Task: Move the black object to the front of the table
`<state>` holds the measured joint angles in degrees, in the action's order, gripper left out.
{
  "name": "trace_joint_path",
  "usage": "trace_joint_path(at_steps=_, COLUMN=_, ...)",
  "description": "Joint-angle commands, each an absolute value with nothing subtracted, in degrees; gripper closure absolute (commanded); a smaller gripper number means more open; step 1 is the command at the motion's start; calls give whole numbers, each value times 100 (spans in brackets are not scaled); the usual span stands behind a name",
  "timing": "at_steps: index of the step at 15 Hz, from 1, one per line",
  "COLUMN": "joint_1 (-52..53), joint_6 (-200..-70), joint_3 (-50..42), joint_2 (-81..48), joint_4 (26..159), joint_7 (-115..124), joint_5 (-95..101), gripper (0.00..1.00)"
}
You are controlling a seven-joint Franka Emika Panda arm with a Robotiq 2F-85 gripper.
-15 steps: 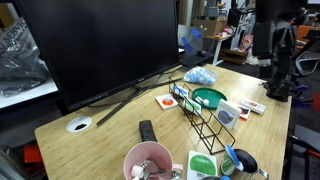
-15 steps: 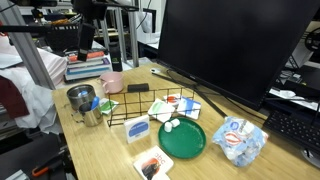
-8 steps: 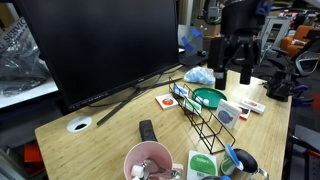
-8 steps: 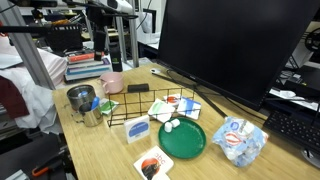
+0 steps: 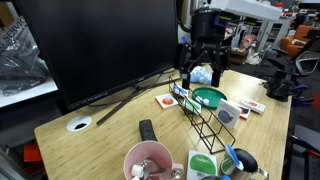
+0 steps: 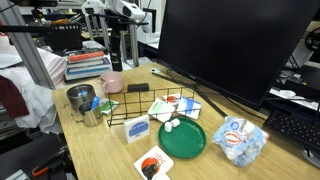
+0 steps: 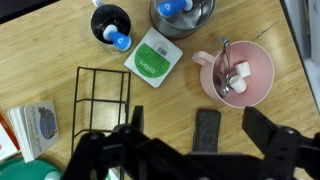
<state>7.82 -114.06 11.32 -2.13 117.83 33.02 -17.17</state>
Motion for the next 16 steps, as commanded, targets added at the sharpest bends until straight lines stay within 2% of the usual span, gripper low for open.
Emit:
trace_joint_path(at_steps=1, joint_1=860, joint_6=-11390, joint_3=1054, joint_2=-187, joint_4=11773, joint_7=3303, joint_5=-1717, gripper=0)
trace_joint_path(at_steps=8, joint_1=900, joint_6=-11584, joint_3=1082, joint_2=-353, joint_4=11667, joint_7=3253, joint_5=-1824, gripper=0)
trace_joint_path(at_steps=16, joint_1=1327, joint_6=-11380, joint_3=1006, joint_2=-2479, joint_4=9619, joint_7=3346, joint_5=-1243, gripper=0)
